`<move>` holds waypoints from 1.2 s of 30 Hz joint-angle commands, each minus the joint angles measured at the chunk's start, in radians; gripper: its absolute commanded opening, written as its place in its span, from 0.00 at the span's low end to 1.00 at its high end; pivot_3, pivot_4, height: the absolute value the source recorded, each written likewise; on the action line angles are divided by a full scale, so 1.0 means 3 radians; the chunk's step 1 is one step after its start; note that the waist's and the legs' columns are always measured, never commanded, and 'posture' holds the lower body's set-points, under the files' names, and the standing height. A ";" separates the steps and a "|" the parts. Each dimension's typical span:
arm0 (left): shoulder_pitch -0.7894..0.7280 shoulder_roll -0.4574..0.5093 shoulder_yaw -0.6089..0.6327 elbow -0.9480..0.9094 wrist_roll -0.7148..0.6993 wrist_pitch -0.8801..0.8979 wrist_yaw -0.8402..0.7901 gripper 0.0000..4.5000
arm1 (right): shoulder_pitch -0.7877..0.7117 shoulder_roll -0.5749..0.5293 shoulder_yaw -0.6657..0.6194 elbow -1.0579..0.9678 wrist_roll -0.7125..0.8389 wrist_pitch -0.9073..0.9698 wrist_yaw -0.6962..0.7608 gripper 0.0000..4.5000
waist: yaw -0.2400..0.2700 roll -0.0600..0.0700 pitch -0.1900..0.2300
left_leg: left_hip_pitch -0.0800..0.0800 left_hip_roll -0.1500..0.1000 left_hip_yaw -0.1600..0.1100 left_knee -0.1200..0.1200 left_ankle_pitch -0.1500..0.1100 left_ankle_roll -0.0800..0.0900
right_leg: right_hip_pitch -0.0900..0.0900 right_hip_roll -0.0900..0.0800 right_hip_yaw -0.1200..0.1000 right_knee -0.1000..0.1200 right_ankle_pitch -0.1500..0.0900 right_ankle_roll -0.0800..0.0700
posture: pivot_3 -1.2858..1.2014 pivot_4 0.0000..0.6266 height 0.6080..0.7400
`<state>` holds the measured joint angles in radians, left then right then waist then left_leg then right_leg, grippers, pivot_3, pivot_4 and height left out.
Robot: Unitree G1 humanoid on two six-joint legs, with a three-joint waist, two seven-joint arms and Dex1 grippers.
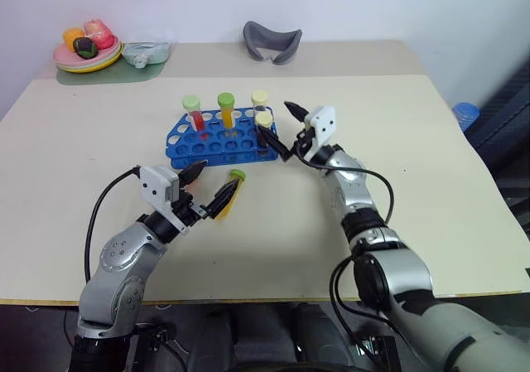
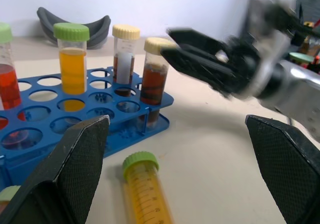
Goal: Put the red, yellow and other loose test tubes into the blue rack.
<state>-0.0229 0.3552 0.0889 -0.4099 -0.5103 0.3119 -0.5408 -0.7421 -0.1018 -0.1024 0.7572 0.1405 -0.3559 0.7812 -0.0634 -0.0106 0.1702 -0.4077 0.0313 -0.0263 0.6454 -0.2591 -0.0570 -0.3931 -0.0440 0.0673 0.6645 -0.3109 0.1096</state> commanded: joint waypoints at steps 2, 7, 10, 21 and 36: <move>-0.0075 0.0074 0.0012 0.0112 0.0024 -0.0085 -0.0142 1.00 | 0.0461 -0.0214 0.0134 -0.1303 0.0227 0.0805 0.0046 0.99 | 0.0007 0.0001 0.0000 | -0.0001 -0.0001 0.0000 0.0001 0.0000 0.0000 | -0.0001 0.0000 0.0000 0.0000 0.0000 0.0000 | 0.52 0.24 1.00; -0.0081 0.0168 0.0106 0.0143 0.0019 0.0016 -0.0144 1.00 | 0.1160 -0.0809 0.0153 -0.2720 0.0394 0.1989 0.0028 0.99 | 0.0045 0.0001 0.0000 | -0.0001 0.0000 -0.0001 0.0000 0.0000 0.0001 | -0.0002 0.0002 0.0000 -0.0001 0.0000 0.0000 | 0.52 0.24 1.00; -0.0009 0.0314 0.0169 -0.0009 -0.0075 0.0332 -0.0065 1.00 | 0.1538 -0.1413 -0.0002 -0.3368 0.0744 0.2608 0.0330 0.99 | 0.0080 -0.0001 0.0002 | -0.0002 -0.0003 -0.0001 0.0002 -0.0001 0.0002 | 0.0002 -0.0002 0.0000 -0.0008 -0.0001 0.0001 | 0.52 0.24 1.00; -0.0251 0.1041 0.0522 -0.0401 -0.0766 0.1608 0.0030 1.00 | 0.2831 -0.2801 -0.0761 -0.3890 0.1042 0.2728 0.1198 0.99 | 0.0084 -0.0008 0.0006 | 0.0000 -0.0004 0.0000 0.0005 -0.0006 0.0011 | 0.0011 0.0005 -0.0002 -0.0016 -0.0003 0.0003 | 0.52 0.24 1.00; -0.0649 0.1285 0.0293 -0.0151 -0.0583 0.1770 -0.0173 1.00 | 0.3134 -0.2774 -0.1097 -0.3864 0.1043 0.2473 0.1112 0.99 | 0.0085 -0.0009 0.0007 | 0.0000 -0.0004 0.0008 0.0006 -0.0006 0.0011 | 0.0012 0.0005 -0.0001 -0.0016 -0.0004 0.0003 | 0.52 0.24 1.00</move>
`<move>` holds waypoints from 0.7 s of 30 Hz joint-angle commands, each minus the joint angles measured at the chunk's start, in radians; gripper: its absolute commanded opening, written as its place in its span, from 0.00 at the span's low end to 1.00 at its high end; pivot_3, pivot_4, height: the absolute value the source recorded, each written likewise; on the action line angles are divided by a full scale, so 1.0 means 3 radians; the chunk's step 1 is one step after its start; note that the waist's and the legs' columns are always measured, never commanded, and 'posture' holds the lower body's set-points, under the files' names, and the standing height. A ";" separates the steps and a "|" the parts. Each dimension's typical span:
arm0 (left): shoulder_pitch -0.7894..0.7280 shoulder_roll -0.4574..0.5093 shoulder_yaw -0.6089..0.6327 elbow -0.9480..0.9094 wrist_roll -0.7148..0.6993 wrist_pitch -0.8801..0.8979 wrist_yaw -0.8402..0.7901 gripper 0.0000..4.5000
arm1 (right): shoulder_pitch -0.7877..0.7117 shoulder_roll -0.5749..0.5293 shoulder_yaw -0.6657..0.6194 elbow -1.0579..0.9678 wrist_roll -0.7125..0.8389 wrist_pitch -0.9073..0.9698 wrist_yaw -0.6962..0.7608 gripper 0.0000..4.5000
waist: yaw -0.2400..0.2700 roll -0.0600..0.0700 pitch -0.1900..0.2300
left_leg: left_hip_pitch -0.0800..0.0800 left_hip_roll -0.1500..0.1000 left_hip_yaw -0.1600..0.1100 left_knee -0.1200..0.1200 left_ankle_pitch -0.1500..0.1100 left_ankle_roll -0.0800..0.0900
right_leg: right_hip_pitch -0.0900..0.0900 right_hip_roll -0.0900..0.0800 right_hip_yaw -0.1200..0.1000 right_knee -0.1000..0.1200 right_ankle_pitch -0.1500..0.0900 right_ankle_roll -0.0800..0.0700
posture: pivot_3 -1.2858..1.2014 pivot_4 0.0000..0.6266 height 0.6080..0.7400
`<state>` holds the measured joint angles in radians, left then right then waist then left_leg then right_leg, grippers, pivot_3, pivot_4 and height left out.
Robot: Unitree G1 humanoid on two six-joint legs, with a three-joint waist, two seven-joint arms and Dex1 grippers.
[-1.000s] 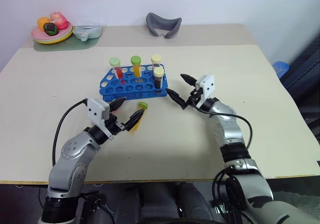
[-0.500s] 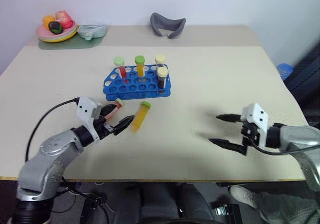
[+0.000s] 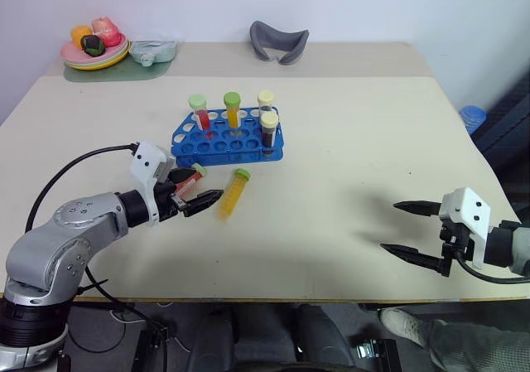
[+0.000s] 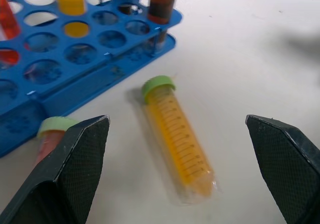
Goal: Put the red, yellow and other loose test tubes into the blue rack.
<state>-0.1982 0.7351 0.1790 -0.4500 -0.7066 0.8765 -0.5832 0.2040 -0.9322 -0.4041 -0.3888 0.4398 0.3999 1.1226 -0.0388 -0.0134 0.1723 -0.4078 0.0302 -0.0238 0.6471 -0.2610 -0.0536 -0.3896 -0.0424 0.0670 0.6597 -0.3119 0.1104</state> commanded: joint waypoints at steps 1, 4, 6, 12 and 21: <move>-0.0084 0.0013 -0.0036 -0.0010 0.0078 -0.0081 -0.0025 1.00 | -0.0033 -0.0001 -0.0100 -0.0052 0.0063 -0.0033 -0.0037 0.99 | 0.0007 0.0000 0.0000 | 0.0000 0.0000 0.0000 0.0000 0.0000 0.0000 | 0.0000 0.0000 0.0000 0.0000 0.0000 0.0000 | 0.52 0.24 1.00; -0.0174 -0.0057 -0.0041 0.0019 0.0041 0.0124 0.0122 1.00 | -0.0030 -0.0009 -0.0126 -0.0088 0.0096 -0.0011 -0.0051 0.99 | 0.0016 0.0000 0.0000 | -0.0001 0.0000 0.0000 0.0001 0.0000 0.0000 | 0.0000 -0.0001 0.0000 0.0000 0.0000 0.0000 | 0.52 0.24 1.00; -0.0322 -0.0186 -0.0011 0.0027 -0.0001 0.0339 0.0370 1.00 | -0.0025 -0.0020 -0.0132 -0.0094 0.0105 -0.0015 -0.0056 0.99 | 0.0028 0.0000 0.0000 | -0.0001 0.0000 0.0000 0.0001 0.0000 0.0000 | 0.0001 -0.0001 0.0000 0.0000 0.0000 0.0000 | 0.52 0.24 1.00; -0.1102 -0.0349 -0.0237 0.0019 0.0128 0.1500 0.1059 1.00 | -0.0102 -0.0062 -0.0137 -0.0145 0.0160 0.0036 -0.0065 0.99 | 0.0084 -0.0005 0.0002 | -0.0003 -0.0002 -0.0001 0.0006 0.0000 0.0001 | 0.0001 -0.0002 0.0000 0.0000 0.0001 0.0002 | 0.52 0.24 1.00; -0.2090 -0.0363 -0.0587 0.0851 -0.0196 0.2460 0.0854 1.00 | -0.0237 -0.0111 -0.0118 -0.0235 0.0273 0.0153 -0.0077 0.99 | 0.0070 -0.0006 0.0003 | -0.0003 -0.0006 -0.0004 0.0005 0.0000 0.0001 | -0.0002 -0.0001 0.0000 0.0005 -0.0002 0.0005 | 0.52 0.24 1.00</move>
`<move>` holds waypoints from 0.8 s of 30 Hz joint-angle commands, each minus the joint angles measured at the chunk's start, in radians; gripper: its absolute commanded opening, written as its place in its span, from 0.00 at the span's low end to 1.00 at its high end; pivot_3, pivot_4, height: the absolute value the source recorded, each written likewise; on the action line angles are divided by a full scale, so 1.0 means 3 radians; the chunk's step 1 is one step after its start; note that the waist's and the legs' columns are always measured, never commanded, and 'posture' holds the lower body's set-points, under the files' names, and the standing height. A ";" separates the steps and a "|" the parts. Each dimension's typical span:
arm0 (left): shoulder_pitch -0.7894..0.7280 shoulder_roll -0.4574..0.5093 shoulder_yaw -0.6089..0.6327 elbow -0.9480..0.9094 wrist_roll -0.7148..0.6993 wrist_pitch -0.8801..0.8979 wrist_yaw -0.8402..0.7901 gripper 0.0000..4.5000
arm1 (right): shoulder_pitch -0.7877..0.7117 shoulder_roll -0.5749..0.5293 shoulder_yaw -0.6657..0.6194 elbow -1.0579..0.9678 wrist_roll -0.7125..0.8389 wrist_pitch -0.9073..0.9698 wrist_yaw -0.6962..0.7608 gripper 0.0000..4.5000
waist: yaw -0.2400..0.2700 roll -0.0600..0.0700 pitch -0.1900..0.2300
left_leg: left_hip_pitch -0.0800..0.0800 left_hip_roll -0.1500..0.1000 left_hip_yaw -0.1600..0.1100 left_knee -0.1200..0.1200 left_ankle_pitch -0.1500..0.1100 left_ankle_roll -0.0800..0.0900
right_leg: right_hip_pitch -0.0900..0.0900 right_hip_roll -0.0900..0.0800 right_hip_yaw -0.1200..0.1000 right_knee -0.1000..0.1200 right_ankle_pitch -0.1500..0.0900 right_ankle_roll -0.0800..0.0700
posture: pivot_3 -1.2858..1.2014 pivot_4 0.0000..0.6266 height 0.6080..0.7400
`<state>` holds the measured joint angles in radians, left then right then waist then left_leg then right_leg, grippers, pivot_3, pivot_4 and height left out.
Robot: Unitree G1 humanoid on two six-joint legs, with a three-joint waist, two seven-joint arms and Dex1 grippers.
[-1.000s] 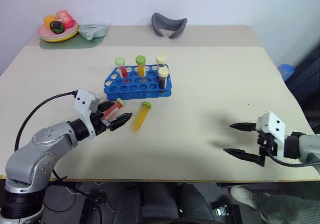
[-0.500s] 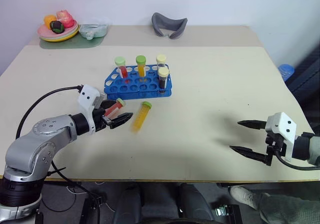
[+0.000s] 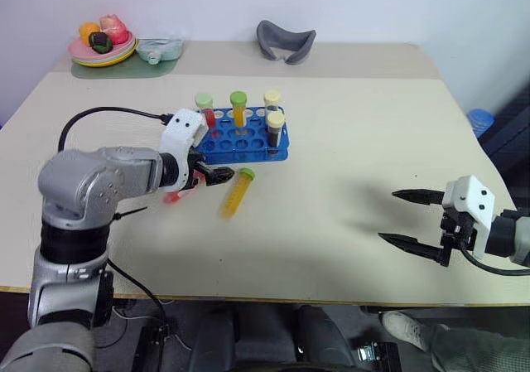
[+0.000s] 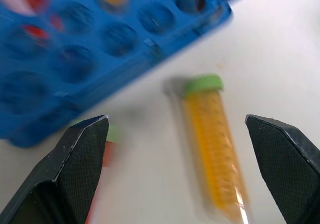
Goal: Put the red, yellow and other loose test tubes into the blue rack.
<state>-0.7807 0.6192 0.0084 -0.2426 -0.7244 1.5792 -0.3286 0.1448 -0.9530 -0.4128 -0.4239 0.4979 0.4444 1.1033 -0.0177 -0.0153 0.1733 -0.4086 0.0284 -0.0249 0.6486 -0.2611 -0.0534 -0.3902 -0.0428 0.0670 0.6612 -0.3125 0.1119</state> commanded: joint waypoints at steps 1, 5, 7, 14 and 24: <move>-0.0206 0.0023 -0.0071 0.0315 -0.0225 0.0118 0.0078 1.00 | -0.0041 -0.0033 -0.0084 -0.0118 0.0072 -0.0001 -0.0019 0.99 | 0.0000 0.0000 0.0000 | 0.0000 0.0000 0.0000 0.0001 0.0000 0.0000 | 0.0000 0.0000 0.0000 0.0000 0.0000 0.0000 | 0.52 0.24 1.00; -0.0395 0.0042 -0.0316 0.0654 -0.0345 0.0118 0.0264 1.00 | -0.0046 0.0005 -0.0035 -0.0176 0.0057 0.0004 -0.0082 0.99 | 0.0013 0.0000 0.0000 | 0.0000 -0.0001 -0.0003 0.0003 0.0000 0.0000 | 0.0001 -0.0003 0.0000 0.0001 0.0000 0.0000 | 0.52 0.24 1.00; -0.0555 -0.0002 -0.0463 0.0920 -0.0404 0.0118 0.0347 1.00 | -0.0075 0.0024 0.0010 -0.0221 0.0065 0.0015 -0.0129 0.99 | 0.0014 0.0000 0.0000 | 0.0000 -0.0001 -0.0006 0.0003 0.0000 0.0000 | 0.0001 -0.0003 0.0000 0.0001 0.0000 0.0000 | 0.52 0.24 1.00; -0.1212 -0.0022 -0.0968 0.1784 -0.0688 0.0118 0.0523 1.00 | -0.0256 0.0027 0.0172 -0.0271 0.0086 0.0043 -0.0227 0.99 | 0.0009 0.0000 0.0000 | -0.0001 -0.0003 -0.0006 0.0005 0.0000 0.0000 | -0.0001 -0.0003 0.0000 0.0005 -0.0001 0.0002 | 0.52 0.24 1.00; -0.1928 -0.0107 -0.1758 0.2397 -0.0712 0.0118 0.0174 1.00 | -0.0220 0.0140 0.0311 -0.0362 0.0044 -0.0032 -0.0333 0.99 | 0.0011 -0.0001 0.0001 | -0.0003 -0.0007 -0.0002 0.0005 0.0000 0.0000 | -0.0003 -0.0004 0.0000 0.0006 -0.0003 0.0005 | 0.52 0.24 1.00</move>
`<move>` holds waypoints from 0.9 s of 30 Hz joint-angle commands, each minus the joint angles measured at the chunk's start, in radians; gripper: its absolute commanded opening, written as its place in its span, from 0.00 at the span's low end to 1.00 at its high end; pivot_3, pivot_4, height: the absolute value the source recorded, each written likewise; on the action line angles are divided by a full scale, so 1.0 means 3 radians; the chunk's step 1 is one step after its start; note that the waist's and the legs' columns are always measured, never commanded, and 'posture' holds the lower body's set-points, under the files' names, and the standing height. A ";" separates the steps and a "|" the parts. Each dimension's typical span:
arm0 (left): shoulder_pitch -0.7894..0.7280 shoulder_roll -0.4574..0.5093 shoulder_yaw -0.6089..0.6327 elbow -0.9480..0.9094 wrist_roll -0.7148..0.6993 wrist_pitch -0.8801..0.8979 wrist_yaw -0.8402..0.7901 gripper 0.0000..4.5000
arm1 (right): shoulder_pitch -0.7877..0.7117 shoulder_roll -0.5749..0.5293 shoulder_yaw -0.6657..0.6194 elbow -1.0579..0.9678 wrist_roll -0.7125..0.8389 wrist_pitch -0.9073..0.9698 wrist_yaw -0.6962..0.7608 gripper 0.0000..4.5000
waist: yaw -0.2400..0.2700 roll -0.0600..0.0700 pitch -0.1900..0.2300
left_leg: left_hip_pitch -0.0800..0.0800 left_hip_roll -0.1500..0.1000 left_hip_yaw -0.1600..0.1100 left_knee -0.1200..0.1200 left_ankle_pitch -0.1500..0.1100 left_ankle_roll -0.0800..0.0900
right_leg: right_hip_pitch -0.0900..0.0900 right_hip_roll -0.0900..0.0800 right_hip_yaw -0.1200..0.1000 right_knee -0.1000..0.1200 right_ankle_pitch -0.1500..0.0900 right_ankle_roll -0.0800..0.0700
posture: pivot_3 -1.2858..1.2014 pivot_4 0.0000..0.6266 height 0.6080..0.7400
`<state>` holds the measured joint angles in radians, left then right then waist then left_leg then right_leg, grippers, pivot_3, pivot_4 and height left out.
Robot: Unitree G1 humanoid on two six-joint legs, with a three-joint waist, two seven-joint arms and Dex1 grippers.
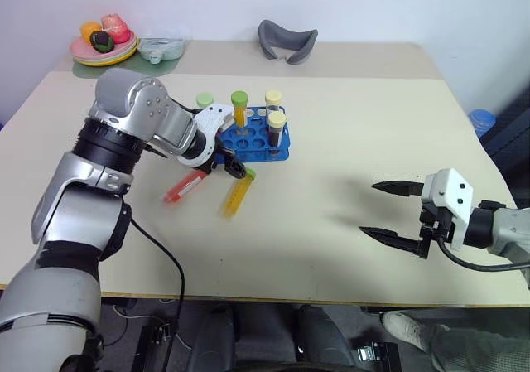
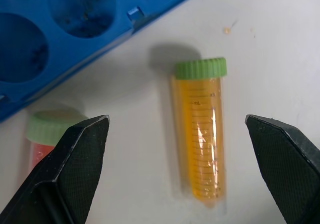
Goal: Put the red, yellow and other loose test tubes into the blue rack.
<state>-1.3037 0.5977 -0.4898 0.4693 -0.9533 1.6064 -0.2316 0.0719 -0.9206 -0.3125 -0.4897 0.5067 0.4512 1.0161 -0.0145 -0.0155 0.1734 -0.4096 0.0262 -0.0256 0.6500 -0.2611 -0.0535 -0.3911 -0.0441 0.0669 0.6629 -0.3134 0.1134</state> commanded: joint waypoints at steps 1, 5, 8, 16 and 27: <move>-0.0243 -0.0094 -0.0166 0.0073 0.0096 0.0027 -0.0208 1.00 | 0.0058 0.0044 -0.0043 -0.0166 0.0018 -0.0060 -0.0052 0.99 | 0.0000 0.0000 0.0000 | 0.0000 0.0000 0.0000 0.0000 0.0000 0.0000 | 0.0000 0.0000 0.0000 0.0000 0.0000 0.0000 | 0.52 0.24 1.00; -0.0329 -0.0204 -0.0368 0.0130 0.0310 0.0027 -0.0441 1.00 | 0.0092 0.0059 -0.0069 -0.0239 0.0026 -0.0049 -0.0110 0.99 | -0.0005 0.0000 0.0000 | -0.0001 -0.0001 0.0001 0.0000 0.0000 0.0000 | 0.0000 0.0000 0.0000 0.0000 -0.0001 0.0001 | 0.52 0.24 1.00; -0.0330 -0.0275 -0.0470 0.0136 0.0520 0.0027 -0.0610 1.00 | 0.0076 0.0063 -0.0059 -0.0254 0.0020 -0.0051 -0.0150 0.99 | -0.0013 0.0000 0.0000 | 0.0000 -0.0001 0.0000 0.0000 0.0000 0.0000 | -0.0001 0.0001 0.0000 0.0001 -0.0001 0.0001 | 0.52 0.24 1.00; -0.0221 -0.0420 -0.0511 0.0194 0.1010 0.0023 -0.0866 1.00 | 0.0102 0.0053 -0.0083 -0.0279 0.0045 -0.0045 -0.0179 0.99 | -0.0004 0.0000 0.0000 | -0.0001 -0.0001 0.0001 0.0000 0.0000 0.0000 | -0.0001 0.0001 0.0001 0.0001 -0.0001 0.0001 | 0.52 0.24 1.00; -0.0141 -0.0716 -0.0320 0.0428 0.1426 0.0016 -0.0985 1.00 | 0.0001 -0.0038 -0.0088 -0.0260 0.0098 0.0033 -0.0147 0.99 | -0.0004 0.0000 0.0000 | -0.0002 -0.0001 0.0000 0.0002 0.0000 0.0000 | -0.0001 0.0000 0.0001 0.0001 -0.0001 0.0001 | 0.52 0.24 1.00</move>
<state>-1.3405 0.3820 -0.6093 0.5988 -0.5484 1.6064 -0.5209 0.0827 -0.9198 -0.3107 -0.5459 0.5237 0.4611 0.9703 -0.0157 -0.0156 0.1735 -0.4103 0.0259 -0.0255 0.6506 -0.2611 -0.0534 -0.3914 -0.0441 0.0671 0.6634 -0.3137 0.1137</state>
